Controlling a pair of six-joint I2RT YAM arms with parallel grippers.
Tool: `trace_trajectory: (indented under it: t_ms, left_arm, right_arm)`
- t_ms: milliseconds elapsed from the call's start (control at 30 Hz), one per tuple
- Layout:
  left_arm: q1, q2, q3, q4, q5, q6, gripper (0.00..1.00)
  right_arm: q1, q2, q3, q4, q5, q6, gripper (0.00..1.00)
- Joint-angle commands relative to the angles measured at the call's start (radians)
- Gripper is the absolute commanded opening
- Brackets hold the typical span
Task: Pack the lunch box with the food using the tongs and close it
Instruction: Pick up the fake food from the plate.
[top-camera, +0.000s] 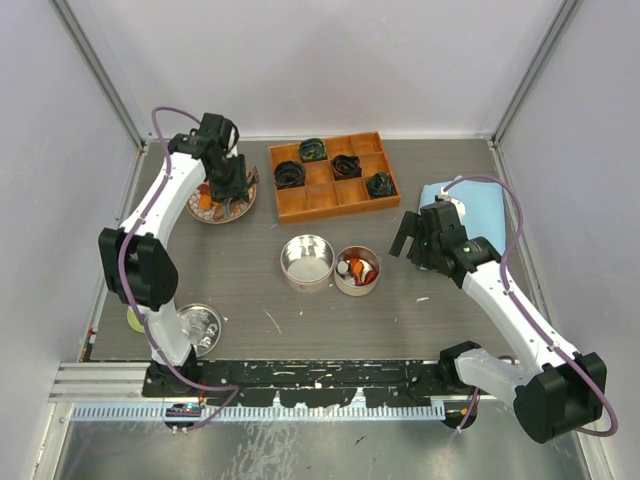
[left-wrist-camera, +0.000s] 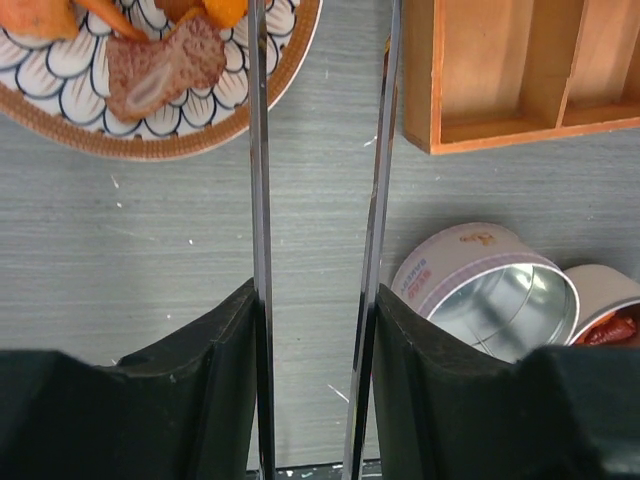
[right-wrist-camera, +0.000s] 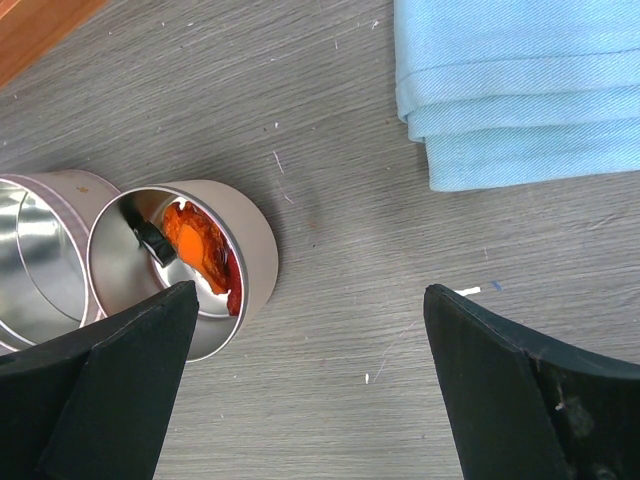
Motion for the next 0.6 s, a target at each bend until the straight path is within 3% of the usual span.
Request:
trace_trajectory:
  t_ms: [0, 567]
  left_arm:
    - [0.009, 0.051, 0.103, -0.015, -0.028, 0.054, 0.43]
    - [0.012, 0.131, 0.13, -0.042, -0.12, 0.12, 0.43]
  right_arm:
    - [-0.004, -0.003, 0.027, 0.037, 0.01, -0.006, 1.0]
    - [-0.004, -0.009, 0.026, 0.032, 0.009, -0.007, 1.0]
